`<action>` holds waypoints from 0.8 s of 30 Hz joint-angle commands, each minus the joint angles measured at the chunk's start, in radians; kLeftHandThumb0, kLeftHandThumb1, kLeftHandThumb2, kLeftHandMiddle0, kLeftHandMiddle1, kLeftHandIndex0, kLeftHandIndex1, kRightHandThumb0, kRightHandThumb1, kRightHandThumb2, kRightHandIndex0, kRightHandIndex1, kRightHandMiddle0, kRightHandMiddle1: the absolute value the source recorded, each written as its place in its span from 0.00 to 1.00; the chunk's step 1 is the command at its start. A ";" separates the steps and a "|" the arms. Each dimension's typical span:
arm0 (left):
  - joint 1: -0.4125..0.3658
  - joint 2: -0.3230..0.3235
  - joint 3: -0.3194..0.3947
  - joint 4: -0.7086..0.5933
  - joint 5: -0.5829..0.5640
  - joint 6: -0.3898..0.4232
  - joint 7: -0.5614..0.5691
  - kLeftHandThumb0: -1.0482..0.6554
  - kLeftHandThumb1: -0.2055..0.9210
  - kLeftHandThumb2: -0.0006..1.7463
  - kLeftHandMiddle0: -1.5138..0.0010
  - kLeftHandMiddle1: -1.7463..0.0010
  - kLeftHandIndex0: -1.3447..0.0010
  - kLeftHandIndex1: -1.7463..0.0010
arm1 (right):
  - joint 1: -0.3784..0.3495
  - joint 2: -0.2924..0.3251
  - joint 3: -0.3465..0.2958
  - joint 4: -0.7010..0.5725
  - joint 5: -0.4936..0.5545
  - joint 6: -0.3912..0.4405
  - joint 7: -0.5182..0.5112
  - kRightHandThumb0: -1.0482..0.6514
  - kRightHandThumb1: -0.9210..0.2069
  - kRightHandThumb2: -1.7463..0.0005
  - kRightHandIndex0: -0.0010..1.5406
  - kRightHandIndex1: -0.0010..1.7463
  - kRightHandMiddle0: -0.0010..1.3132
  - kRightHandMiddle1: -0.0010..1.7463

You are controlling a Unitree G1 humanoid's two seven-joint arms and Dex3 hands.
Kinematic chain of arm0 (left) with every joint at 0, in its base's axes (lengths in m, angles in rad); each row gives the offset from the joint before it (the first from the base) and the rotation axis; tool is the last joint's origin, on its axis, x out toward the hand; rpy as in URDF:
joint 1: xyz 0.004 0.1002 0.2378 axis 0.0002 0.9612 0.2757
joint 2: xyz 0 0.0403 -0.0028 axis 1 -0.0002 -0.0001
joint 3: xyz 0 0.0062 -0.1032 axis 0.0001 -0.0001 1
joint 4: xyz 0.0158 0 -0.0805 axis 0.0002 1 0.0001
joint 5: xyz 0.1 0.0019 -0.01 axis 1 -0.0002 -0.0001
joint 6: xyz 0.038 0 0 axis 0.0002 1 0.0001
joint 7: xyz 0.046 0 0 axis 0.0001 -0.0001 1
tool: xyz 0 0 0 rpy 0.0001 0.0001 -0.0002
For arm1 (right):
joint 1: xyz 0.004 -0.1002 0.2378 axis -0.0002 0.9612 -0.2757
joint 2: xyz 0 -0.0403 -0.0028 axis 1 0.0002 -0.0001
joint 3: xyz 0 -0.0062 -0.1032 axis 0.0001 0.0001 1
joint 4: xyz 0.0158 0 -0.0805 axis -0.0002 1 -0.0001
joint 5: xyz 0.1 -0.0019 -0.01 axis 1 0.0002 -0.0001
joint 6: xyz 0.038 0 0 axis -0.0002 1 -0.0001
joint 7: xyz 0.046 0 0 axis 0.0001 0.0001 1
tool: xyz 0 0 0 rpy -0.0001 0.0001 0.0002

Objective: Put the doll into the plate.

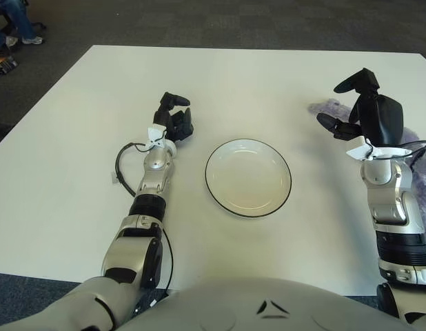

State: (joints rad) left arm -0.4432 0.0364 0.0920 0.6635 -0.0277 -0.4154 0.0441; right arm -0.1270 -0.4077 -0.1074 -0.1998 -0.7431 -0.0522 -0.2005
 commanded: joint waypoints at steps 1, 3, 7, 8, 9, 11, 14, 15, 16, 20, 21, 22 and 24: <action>0.045 -0.004 -0.007 0.037 0.014 -0.007 -0.001 0.39 0.77 0.50 0.41 0.00 0.74 0.00 | 0.023 -0.017 0.010 -0.034 -0.069 0.016 -0.036 0.26 0.27 0.52 0.13 0.63 0.03 0.78; 0.045 -0.004 -0.009 0.037 0.016 -0.007 0.000 0.39 0.77 0.50 0.41 0.00 0.74 0.00 | 0.031 -0.019 0.015 -0.046 -0.100 0.024 -0.046 0.25 0.26 0.53 0.11 0.60 0.02 0.78; 0.044 -0.002 -0.011 0.039 0.020 -0.009 0.002 0.39 0.77 0.50 0.41 0.00 0.74 0.00 | 0.047 -0.022 0.022 -0.066 -0.154 0.046 -0.061 0.24 0.26 0.54 0.08 0.54 0.01 0.76; 0.044 -0.001 -0.012 0.039 0.021 -0.010 0.003 0.39 0.77 0.50 0.41 0.00 0.74 0.00 | 0.052 -0.023 0.022 -0.072 -0.166 0.051 -0.064 0.23 0.26 0.54 0.08 0.53 0.00 0.75; 0.044 -0.001 -0.012 0.040 0.021 -0.011 0.003 0.39 0.77 0.50 0.41 0.00 0.74 0.00 | 0.056 -0.024 0.022 -0.077 -0.174 0.055 -0.066 0.23 0.27 0.55 0.07 0.52 0.00 0.73; 0.045 -0.002 -0.014 0.039 0.023 -0.013 0.005 0.39 0.77 0.50 0.41 0.00 0.74 0.00 | 0.066 -0.025 0.019 -0.087 -0.185 0.061 -0.066 0.22 0.28 0.55 0.05 0.50 0.00 0.71; 0.046 -0.002 -0.015 0.039 0.024 -0.015 0.006 0.39 0.77 0.50 0.41 0.00 0.74 0.00 | 0.081 -0.027 0.018 -0.105 -0.202 0.077 -0.059 0.22 0.30 0.56 0.04 0.48 0.00 0.67; 0.046 -0.002 -0.016 0.039 0.024 -0.016 0.007 0.39 0.77 0.50 0.41 0.00 0.74 0.00 | 0.085 -0.027 0.018 -0.109 -0.207 0.081 -0.057 0.22 0.30 0.56 0.04 0.46 0.00 0.65; 0.045 -0.001 -0.016 0.040 0.024 -0.018 0.007 0.39 0.77 0.50 0.40 0.00 0.74 0.00 | 0.098 -0.027 0.017 -0.126 -0.219 0.092 -0.045 0.23 0.31 0.55 0.04 0.46 0.00 0.64; 0.047 -0.002 -0.018 0.041 0.026 -0.025 0.007 0.39 0.77 0.50 0.40 0.00 0.74 0.00 | 0.144 -0.027 0.012 -0.190 -0.254 0.132 0.003 0.25 0.37 0.54 0.02 0.38 0.00 0.53; 0.047 -0.002 -0.018 0.042 0.025 -0.027 0.006 0.39 0.77 0.50 0.40 0.00 0.74 0.00 | 0.156 -0.026 0.012 -0.211 -0.264 0.145 0.021 0.25 0.39 0.53 0.02 0.36 0.00 0.50; 0.048 -0.002 -0.019 0.041 0.025 -0.028 0.006 0.39 0.77 0.50 0.40 0.00 0.74 0.00 | 0.165 -0.026 0.010 -0.225 -0.271 0.153 0.033 0.25 0.39 0.53 0.01 0.35 0.00 0.49; 0.049 -0.004 -0.019 0.042 0.024 -0.032 0.004 0.39 0.77 0.50 0.40 0.00 0.74 0.00 | 0.179 -0.025 0.009 -0.252 -0.283 0.172 0.063 0.26 0.42 0.52 0.01 0.31 0.00 0.44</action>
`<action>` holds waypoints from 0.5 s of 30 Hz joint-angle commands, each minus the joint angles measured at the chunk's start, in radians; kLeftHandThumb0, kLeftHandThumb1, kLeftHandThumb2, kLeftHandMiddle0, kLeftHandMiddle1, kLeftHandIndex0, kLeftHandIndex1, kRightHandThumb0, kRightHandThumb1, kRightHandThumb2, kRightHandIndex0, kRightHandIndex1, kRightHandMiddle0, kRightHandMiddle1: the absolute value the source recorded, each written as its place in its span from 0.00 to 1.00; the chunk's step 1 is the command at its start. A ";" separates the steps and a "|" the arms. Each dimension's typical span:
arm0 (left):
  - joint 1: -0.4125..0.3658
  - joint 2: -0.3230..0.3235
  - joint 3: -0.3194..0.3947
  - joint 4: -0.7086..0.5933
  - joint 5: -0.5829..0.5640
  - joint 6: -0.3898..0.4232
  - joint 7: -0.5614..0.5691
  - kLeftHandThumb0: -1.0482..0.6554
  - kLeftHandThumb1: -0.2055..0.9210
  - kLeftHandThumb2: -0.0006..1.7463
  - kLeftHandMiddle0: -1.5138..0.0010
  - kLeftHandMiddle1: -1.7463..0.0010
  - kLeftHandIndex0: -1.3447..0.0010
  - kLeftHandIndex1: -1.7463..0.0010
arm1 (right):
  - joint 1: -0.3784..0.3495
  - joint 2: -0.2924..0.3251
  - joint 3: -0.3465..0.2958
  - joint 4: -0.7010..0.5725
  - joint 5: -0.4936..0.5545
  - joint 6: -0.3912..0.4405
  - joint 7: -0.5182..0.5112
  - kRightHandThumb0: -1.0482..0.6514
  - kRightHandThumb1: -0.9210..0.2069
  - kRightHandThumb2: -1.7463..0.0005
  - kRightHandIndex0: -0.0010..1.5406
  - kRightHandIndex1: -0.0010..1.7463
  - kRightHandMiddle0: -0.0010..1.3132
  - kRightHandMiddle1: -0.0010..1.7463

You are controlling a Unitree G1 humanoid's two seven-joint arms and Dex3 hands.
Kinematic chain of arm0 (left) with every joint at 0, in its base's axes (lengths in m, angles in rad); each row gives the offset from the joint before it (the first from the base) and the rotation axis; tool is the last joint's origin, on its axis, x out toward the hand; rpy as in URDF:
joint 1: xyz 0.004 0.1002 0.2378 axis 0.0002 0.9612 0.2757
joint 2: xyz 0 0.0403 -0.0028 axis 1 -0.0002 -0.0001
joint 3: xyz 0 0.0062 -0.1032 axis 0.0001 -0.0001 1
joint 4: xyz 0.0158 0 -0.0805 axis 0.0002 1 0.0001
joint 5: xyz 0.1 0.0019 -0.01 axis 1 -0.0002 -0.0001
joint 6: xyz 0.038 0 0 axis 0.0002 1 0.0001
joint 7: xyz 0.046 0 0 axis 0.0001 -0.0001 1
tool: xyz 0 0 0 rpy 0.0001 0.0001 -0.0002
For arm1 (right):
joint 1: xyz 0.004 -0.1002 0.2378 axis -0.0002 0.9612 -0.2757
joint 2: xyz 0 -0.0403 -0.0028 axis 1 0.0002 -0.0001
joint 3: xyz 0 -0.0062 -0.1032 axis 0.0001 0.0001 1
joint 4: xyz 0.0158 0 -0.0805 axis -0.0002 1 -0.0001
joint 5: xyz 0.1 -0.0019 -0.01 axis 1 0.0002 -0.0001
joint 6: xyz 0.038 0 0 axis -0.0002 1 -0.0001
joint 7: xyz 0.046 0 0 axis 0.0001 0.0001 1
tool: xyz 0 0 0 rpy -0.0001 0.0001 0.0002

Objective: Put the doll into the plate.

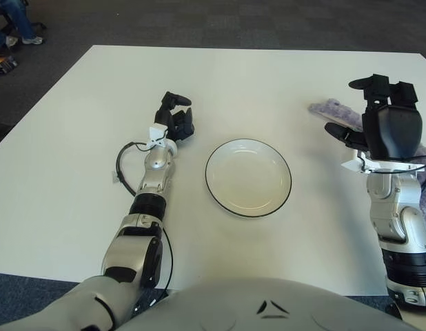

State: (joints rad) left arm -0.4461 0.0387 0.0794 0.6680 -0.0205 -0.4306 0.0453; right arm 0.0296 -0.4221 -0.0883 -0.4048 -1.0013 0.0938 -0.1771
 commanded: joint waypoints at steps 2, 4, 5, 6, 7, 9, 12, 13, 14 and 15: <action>0.051 -0.007 -0.006 0.039 0.014 -0.021 0.001 0.39 0.77 0.50 0.40 0.00 0.74 0.00 | 0.036 -0.008 -0.012 -0.081 -0.042 0.050 0.081 0.26 0.43 0.52 0.01 0.30 0.00 0.42; 0.051 -0.007 -0.005 0.040 0.014 -0.024 0.001 0.39 0.77 0.50 0.40 0.00 0.74 0.00 | 0.050 -0.007 -0.015 -0.115 -0.061 0.075 0.127 0.27 0.44 0.52 0.02 0.29 0.00 0.39; 0.050 -0.007 -0.005 0.041 0.013 -0.026 0.001 0.39 0.77 0.50 0.40 0.00 0.74 0.00 | 0.057 -0.006 -0.016 -0.130 -0.072 0.088 0.149 0.27 0.44 0.52 0.02 0.28 0.00 0.39; 0.052 -0.008 -0.006 0.039 0.013 -0.026 0.001 0.39 0.77 0.50 0.40 0.00 0.74 0.00 | 0.063 -0.006 -0.018 -0.142 -0.079 0.097 0.166 0.26 0.44 0.52 0.02 0.28 0.00 0.38; 0.052 -0.009 -0.006 0.038 0.013 -0.027 0.001 0.39 0.77 0.50 0.40 0.00 0.74 0.00 | 0.077 -0.007 -0.023 -0.161 -0.093 0.111 0.196 0.26 0.44 0.52 0.02 0.28 0.00 0.37; 0.053 -0.009 -0.006 0.037 0.013 -0.027 0.001 0.39 0.77 0.50 0.40 0.00 0.74 0.00 | 0.101 -0.009 -0.032 -0.195 -0.117 0.133 0.247 0.26 0.45 0.52 0.02 0.27 0.00 0.36; 0.053 -0.010 -0.005 0.037 0.012 -0.026 0.002 0.39 0.78 0.50 0.40 0.00 0.74 0.00 | 0.142 -0.012 -0.054 -0.245 -0.147 0.151 0.307 0.26 0.45 0.52 0.02 0.26 0.00 0.34; 0.053 -0.010 -0.005 0.036 0.011 -0.026 0.001 0.39 0.78 0.50 0.40 0.00 0.74 0.00 | 0.148 -0.011 -0.058 -0.255 -0.153 0.153 0.319 0.26 0.45 0.52 0.02 0.25 0.00 0.33; 0.054 -0.010 -0.004 0.035 0.011 -0.025 0.001 0.39 0.78 0.50 0.40 0.00 0.74 0.00 | 0.154 -0.009 -0.061 -0.266 -0.160 0.156 0.332 0.26 0.45 0.52 0.02 0.25 0.00 0.33; 0.054 -0.009 -0.004 0.035 0.010 -0.024 0.000 0.39 0.78 0.50 0.40 0.00 0.74 0.00 | 0.159 -0.007 -0.063 -0.277 -0.168 0.158 0.346 0.25 0.45 0.52 0.02 0.25 0.00 0.32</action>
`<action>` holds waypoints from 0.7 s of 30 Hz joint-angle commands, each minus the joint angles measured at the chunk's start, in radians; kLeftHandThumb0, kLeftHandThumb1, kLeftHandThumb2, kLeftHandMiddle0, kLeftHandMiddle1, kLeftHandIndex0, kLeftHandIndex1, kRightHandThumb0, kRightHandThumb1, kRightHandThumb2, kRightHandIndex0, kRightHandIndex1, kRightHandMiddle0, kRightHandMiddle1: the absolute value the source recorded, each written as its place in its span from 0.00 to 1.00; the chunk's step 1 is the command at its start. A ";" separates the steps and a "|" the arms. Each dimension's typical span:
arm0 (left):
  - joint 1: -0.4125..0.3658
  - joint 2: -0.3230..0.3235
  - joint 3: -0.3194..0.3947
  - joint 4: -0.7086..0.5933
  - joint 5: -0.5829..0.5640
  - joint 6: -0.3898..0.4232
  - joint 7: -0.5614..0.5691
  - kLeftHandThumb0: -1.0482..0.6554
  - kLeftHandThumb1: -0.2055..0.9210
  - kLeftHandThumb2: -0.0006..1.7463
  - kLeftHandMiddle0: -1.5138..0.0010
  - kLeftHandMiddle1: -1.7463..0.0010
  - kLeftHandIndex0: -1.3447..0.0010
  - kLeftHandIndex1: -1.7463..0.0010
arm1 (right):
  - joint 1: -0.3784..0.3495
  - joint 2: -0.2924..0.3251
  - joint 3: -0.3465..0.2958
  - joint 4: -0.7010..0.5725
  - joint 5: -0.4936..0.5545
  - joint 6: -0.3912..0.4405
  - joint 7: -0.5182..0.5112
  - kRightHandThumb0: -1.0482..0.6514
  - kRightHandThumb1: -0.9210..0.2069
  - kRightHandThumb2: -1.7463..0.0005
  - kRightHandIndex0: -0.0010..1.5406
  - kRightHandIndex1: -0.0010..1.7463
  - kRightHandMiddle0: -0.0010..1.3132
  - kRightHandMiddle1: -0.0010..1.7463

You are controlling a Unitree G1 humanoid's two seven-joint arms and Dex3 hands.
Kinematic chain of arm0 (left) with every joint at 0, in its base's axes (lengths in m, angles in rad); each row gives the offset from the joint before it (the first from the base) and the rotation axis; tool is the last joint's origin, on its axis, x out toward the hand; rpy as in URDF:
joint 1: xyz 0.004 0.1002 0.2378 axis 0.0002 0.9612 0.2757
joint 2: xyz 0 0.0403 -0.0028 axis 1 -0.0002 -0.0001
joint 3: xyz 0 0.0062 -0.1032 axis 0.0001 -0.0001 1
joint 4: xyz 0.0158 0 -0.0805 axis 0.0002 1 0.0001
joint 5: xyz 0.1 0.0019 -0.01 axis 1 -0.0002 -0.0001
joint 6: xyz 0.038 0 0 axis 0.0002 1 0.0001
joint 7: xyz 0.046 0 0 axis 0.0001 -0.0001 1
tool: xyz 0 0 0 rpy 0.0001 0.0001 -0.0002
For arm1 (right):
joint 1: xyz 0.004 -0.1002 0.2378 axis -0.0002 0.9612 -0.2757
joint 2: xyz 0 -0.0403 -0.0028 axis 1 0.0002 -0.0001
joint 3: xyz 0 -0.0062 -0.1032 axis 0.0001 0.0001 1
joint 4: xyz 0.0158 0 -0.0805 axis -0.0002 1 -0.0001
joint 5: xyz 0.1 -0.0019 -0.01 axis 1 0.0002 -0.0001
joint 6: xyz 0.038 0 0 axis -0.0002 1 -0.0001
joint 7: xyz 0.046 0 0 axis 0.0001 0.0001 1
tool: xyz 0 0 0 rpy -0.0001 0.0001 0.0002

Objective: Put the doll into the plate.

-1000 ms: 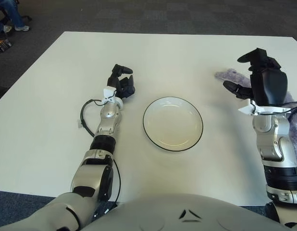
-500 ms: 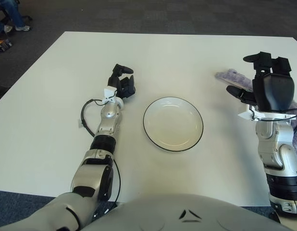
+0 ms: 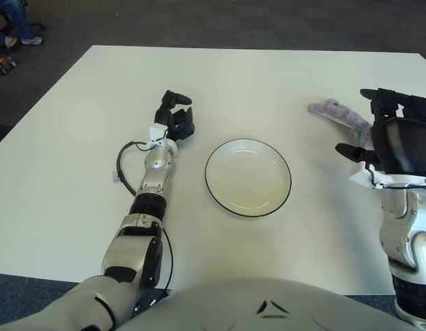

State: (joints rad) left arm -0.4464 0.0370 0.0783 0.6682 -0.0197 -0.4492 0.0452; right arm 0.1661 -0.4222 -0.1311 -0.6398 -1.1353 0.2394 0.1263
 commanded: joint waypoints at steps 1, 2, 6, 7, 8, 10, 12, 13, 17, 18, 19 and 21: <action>0.054 -0.008 -0.003 0.035 0.009 -0.005 0.000 0.39 0.78 0.50 0.40 0.00 0.74 0.00 | 0.026 -0.005 -0.023 -0.049 -0.039 0.014 0.053 0.25 0.45 0.52 0.02 0.24 0.00 0.32; 0.054 -0.008 -0.003 0.035 0.008 -0.006 -0.003 0.39 0.77 0.50 0.40 0.00 0.74 0.00 | 0.033 -0.003 -0.027 -0.062 -0.050 0.017 0.064 0.25 0.45 0.52 0.02 0.24 0.00 0.31; 0.054 -0.006 -0.002 0.037 0.004 -0.007 -0.010 0.39 0.77 0.50 0.40 0.00 0.74 0.00 | 0.051 0.007 -0.041 -0.099 -0.096 0.027 0.099 0.25 0.42 0.53 0.03 0.21 0.00 0.30; 0.054 -0.005 -0.002 0.037 0.004 -0.007 -0.011 0.39 0.77 0.50 0.40 0.00 0.74 0.00 | 0.055 0.009 -0.045 -0.109 -0.111 0.029 0.108 0.24 0.40 0.54 0.03 0.20 0.00 0.29; 0.054 -0.005 -0.002 0.037 0.004 -0.006 -0.011 0.39 0.77 0.50 0.40 0.00 0.74 0.00 | 0.061 0.011 -0.052 -0.120 -0.128 0.032 0.120 0.24 0.39 0.54 0.03 0.20 0.00 0.29; 0.054 -0.004 -0.003 0.036 0.004 -0.005 -0.012 0.39 0.77 0.50 0.40 0.00 0.74 0.00 | 0.069 0.015 -0.063 -0.135 -0.149 0.035 0.142 0.23 0.37 0.55 0.03 0.18 0.00 0.28; 0.054 -0.004 -0.003 0.035 0.004 -0.004 -0.012 0.39 0.77 0.50 0.40 0.00 0.74 0.00 | 0.077 0.016 -0.076 -0.153 -0.161 0.036 0.170 0.23 0.35 0.56 0.04 0.18 0.00 0.28; 0.054 -0.004 -0.003 0.035 0.004 -0.004 -0.012 0.39 0.77 0.50 0.40 0.00 0.74 0.00 | 0.081 0.016 -0.083 -0.162 -0.165 0.037 0.184 0.22 0.35 0.56 0.04 0.17 0.00 0.27; 0.057 -0.004 -0.002 0.028 0.005 0.002 -0.008 0.39 0.78 0.50 0.40 0.00 0.74 0.00 | 0.115 0.013 -0.149 -0.264 -0.192 0.043 0.309 0.20 0.28 0.59 0.03 0.15 0.00 0.23; 0.057 -0.004 -0.002 0.027 0.006 0.003 -0.007 0.39 0.78 0.50 0.40 0.00 0.74 0.00 | 0.116 0.015 -0.159 -0.276 -0.197 0.041 0.327 0.20 0.25 0.60 0.03 0.14 0.00 0.21; 0.058 -0.004 -0.002 0.027 0.006 0.004 -0.006 0.39 0.78 0.50 0.40 0.00 0.74 0.00 | 0.115 0.018 -0.165 -0.282 -0.201 0.038 0.340 0.19 0.23 0.61 0.03 0.13 0.00 0.20; 0.059 -0.005 -0.003 0.023 0.008 0.008 -0.003 0.39 0.78 0.50 0.40 0.00 0.74 0.00 | 0.103 0.011 -0.187 -0.324 -0.221 0.027 0.402 0.18 0.17 0.64 0.02 0.12 0.00 0.17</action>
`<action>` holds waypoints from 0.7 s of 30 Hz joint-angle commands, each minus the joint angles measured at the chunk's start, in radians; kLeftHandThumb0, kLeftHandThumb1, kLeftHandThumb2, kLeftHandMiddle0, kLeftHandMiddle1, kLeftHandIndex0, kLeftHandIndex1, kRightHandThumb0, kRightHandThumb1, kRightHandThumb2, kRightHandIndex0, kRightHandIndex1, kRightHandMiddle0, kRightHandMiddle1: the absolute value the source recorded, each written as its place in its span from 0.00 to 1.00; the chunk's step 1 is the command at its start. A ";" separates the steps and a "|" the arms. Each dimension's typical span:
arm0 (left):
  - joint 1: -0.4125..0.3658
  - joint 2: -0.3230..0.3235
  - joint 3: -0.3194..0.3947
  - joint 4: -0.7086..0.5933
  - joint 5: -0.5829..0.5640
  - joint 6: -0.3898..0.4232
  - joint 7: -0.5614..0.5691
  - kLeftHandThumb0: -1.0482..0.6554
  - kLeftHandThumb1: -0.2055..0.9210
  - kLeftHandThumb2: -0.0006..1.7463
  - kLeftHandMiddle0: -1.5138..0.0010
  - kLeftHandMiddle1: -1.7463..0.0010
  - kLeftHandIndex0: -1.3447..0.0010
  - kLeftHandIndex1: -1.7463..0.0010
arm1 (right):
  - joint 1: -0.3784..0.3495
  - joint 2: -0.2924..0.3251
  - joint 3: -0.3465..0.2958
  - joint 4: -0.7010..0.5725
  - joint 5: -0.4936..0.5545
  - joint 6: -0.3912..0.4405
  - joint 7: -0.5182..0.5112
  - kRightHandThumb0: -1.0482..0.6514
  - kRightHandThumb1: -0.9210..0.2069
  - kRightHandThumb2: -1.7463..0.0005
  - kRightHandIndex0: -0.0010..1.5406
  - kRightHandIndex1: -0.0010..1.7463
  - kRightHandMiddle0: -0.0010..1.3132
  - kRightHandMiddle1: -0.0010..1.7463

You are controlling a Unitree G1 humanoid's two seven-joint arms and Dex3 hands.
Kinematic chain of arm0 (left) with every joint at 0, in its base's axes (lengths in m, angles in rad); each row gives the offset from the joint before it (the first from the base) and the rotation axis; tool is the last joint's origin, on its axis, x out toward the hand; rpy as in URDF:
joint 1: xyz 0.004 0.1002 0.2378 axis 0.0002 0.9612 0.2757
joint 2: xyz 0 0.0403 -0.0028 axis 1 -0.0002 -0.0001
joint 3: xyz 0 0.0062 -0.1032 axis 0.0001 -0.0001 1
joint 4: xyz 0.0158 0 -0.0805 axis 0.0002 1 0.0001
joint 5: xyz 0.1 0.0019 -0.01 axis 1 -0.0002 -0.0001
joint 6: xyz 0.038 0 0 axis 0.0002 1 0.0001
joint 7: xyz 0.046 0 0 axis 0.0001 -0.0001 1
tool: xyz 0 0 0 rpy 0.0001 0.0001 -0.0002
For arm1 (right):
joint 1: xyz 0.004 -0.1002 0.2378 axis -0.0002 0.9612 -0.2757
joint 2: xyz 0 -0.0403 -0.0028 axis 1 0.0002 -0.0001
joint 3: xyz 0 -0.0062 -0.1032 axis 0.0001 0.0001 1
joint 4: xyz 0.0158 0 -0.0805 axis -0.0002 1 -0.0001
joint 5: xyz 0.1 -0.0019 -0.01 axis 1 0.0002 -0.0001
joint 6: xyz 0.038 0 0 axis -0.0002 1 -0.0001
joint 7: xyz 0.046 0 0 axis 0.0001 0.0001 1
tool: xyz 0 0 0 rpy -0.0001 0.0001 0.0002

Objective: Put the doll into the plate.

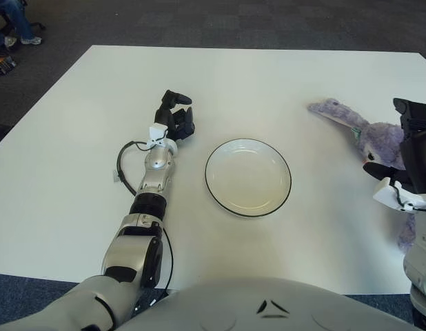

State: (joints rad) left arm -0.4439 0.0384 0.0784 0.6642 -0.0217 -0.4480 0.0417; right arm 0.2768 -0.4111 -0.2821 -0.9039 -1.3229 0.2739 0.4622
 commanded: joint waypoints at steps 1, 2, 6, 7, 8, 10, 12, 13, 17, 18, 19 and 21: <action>0.057 -0.006 -0.003 0.025 0.010 0.009 0.002 0.39 0.78 0.50 0.40 0.00 0.74 0.00 | -0.012 0.000 -0.042 -0.070 -0.038 -0.012 0.084 0.17 0.15 0.64 0.02 0.11 0.00 0.17; 0.057 -0.006 -0.003 0.025 0.011 0.010 0.003 0.39 0.78 0.50 0.40 0.00 0.74 0.00 | -0.015 0.003 -0.046 -0.075 -0.042 -0.017 0.095 0.17 0.13 0.66 0.02 0.10 0.00 0.16; 0.063 -0.007 -0.005 0.016 0.014 0.013 0.007 0.39 0.78 0.50 0.41 0.00 0.74 0.00 | -0.029 0.004 -0.060 -0.036 0.049 -0.075 -0.054 0.09 0.06 0.58 0.04 0.10 0.00 0.15; 0.063 -0.008 -0.005 0.015 0.015 0.013 0.008 0.39 0.78 0.50 0.41 0.00 0.74 0.00 | -0.025 -0.006 -0.067 -0.029 0.056 -0.091 -0.072 0.06 0.04 0.53 0.05 0.10 0.00 0.15; 0.064 -0.008 -0.005 0.014 0.015 0.013 0.008 0.39 0.78 0.50 0.41 0.00 0.74 0.00 | -0.021 -0.013 -0.074 -0.026 0.055 -0.101 -0.075 0.04 0.02 0.50 0.05 0.10 0.00 0.16; 0.064 -0.008 -0.005 0.014 0.015 0.011 0.008 0.39 0.78 0.50 0.41 0.00 0.74 0.00 | -0.007 -0.039 -0.094 -0.024 0.035 -0.124 -0.054 0.02 0.01 0.47 0.05 0.09 0.00 0.17; 0.064 -0.008 -0.005 0.015 0.016 0.009 0.008 0.39 0.78 0.50 0.41 0.00 0.74 0.00 | -0.010 -0.041 -0.104 -0.029 0.023 -0.120 0.016 0.01 0.01 0.45 0.05 0.09 0.00 0.17; 0.064 -0.008 -0.005 0.015 0.016 0.008 0.008 0.39 0.78 0.50 0.41 0.00 0.74 0.00 | -0.017 -0.036 -0.105 -0.033 0.021 -0.111 0.062 0.01 0.00 0.47 0.05 0.09 0.00 0.19; 0.065 -0.007 -0.005 0.016 0.017 0.005 0.006 0.39 0.78 0.50 0.41 0.00 0.74 0.00 | -0.052 0.000 -0.101 -0.052 0.044 -0.064 0.181 0.00 0.00 0.49 0.07 0.39 0.00 0.20; 0.064 -0.005 -0.005 0.016 0.016 0.005 0.005 0.39 0.78 0.50 0.41 0.00 0.74 0.00 | -0.067 0.017 -0.096 -0.058 0.054 -0.045 0.212 0.00 0.00 0.48 0.07 0.61 0.00 0.19; 0.064 -0.004 -0.004 0.016 0.015 0.005 0.004 0.39 0.78 0.50 0.41 0.00 0.74 0.00 | -0.078 0.028 -0.093 -0.062 0.059 -0.033 0.235 0.00 0.00 0.48 0.12 0.67 0.00 0.18; 0.064 -0.004 -0.004 0.016 0.015 0.005 0.002 0.39 0.78 0.50 0.41 0.00 0.74 0.00 | -0.090 0.037 -0.092 -0.067 0.057 -0.026 0.259 0.00 0.00 0.47 0.28 0.81 0.00 0.16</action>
State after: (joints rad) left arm -0.4337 0.0378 0.0778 0.6468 -0.0185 -0.4435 0.0443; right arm 0.2204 -0.3954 -0.3711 -0.9495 -1.2743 0.2240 0.6744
